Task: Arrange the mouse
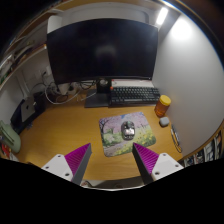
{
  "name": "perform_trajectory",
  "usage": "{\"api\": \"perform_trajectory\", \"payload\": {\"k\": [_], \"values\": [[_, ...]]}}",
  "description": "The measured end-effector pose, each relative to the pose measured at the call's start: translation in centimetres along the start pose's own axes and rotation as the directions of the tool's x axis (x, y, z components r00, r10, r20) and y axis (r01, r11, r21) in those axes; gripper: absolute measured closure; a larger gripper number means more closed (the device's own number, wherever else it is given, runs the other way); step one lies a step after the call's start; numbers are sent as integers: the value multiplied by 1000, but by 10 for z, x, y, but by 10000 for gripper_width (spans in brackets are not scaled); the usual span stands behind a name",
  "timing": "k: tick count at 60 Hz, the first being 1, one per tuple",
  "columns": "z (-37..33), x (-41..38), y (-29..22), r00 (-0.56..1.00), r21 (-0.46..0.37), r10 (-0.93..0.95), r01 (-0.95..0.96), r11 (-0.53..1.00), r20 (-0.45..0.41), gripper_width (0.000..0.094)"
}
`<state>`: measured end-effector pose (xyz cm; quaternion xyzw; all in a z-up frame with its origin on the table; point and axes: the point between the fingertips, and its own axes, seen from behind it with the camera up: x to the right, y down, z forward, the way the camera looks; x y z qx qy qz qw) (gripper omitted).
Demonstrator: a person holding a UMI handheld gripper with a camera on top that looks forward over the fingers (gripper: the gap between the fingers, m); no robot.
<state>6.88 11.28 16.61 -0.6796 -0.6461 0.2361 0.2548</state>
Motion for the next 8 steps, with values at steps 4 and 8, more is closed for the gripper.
{"api": "perform_trajectory", "payload": {"k": [4,8], "values": [[1,0,3,1000,-11,12,-12,1000,-12,82],[1,-3,2,1000,0,11,-11,1000,-12,83]]}}
